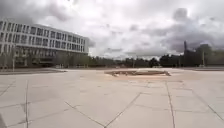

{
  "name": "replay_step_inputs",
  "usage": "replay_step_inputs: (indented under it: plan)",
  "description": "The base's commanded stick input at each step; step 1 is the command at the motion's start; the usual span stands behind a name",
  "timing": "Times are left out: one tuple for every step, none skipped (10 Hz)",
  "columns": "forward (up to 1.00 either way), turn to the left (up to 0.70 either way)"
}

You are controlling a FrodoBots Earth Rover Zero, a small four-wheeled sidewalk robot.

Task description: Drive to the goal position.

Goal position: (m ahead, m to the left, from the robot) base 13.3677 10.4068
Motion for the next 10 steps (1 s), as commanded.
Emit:
replay_step_inputs:
  plan:
    - [0.7,0.0]
    - [0.7,0.0]
    - [0.7,0.0]
    - [0.7,0.0]
    - [0.7,0.0]
    - [0.7,0.0]
    - [0.7,0.0]
    - [0.7,0.0]
    - [0.7,0.0]
    - [0.7,0.0]
